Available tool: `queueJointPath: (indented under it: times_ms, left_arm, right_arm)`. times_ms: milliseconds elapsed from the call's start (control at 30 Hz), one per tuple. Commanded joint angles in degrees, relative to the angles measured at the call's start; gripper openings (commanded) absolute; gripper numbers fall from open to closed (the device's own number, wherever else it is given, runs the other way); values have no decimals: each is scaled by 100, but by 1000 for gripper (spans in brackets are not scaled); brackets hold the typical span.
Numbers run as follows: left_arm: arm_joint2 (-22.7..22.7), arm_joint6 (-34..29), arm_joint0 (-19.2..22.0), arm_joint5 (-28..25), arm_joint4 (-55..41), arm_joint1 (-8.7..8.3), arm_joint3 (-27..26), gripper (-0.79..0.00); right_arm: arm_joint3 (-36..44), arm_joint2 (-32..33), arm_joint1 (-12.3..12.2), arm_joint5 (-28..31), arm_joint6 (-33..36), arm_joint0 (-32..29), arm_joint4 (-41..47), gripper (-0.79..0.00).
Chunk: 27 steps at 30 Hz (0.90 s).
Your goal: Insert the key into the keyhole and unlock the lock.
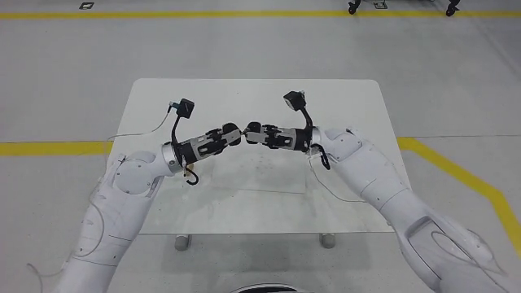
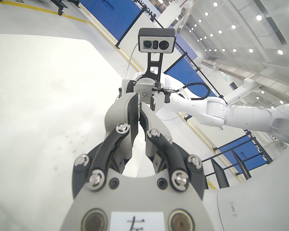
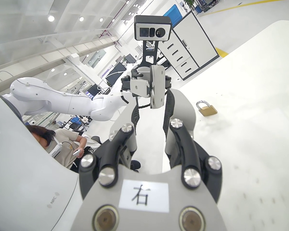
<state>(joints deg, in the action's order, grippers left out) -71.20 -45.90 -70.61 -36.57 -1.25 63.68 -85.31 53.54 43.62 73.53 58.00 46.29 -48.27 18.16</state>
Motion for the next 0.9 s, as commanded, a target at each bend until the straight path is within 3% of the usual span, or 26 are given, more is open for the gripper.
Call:
queueJointPath:
  times_ms: [0, 133, 167, 200, 233, 567, 600, 633, 667, 867]
  left_arm:
    - [12, -7, 11, 7, 17, -6, 3, -785]
    - [29, -17, 26, 17, 66, -18, 11, -785]
    - [35, -10, 29, 23, 71, -20, 11, -785]
    - [45, -8, 30, 29, 61, -21, 15, -785]
    - [51, -14, 36, 30, 66, -24, 19, -785]
    - [60, 14, 53, 26, 113, -53, 56, -785]
    - [54, 25, 49, 26, 107, -57, 56, -674]
    - [49, 32, 45, 25, 99, -61, 56, -483]
    - [41, 42, 42, 29, 100, -65, 56, 0]
    - [-55, 133, 9, 11, 194, -97, 34, 0]
  right_arm:
    - [-11, -49, -4, 0, 0, 27, 27, -573]
    - [-8, -135, -17, 0, 0, 66, 57, -622]
    - [-10, -147, -21, 0, 0, 73, 65, -656]
    - [-11, -158, -24, 0, 0, 78, 75, -770]
    - [-12, -172, -28, 0, 0, 80, 77, -785]
    - [-14, -345, -45, 0, 0, 145, -58, -785]
    - [-13, -367, -45, 0, 0, 154, -79, -785]
    - [-14, -388, -45, 0, 0, 161, -97, -785]
    - [-14, -406, -46, 0, 0, 170, -113, -785]
    - [-16, -358, -62, 0, 0, 180, -57, -785]
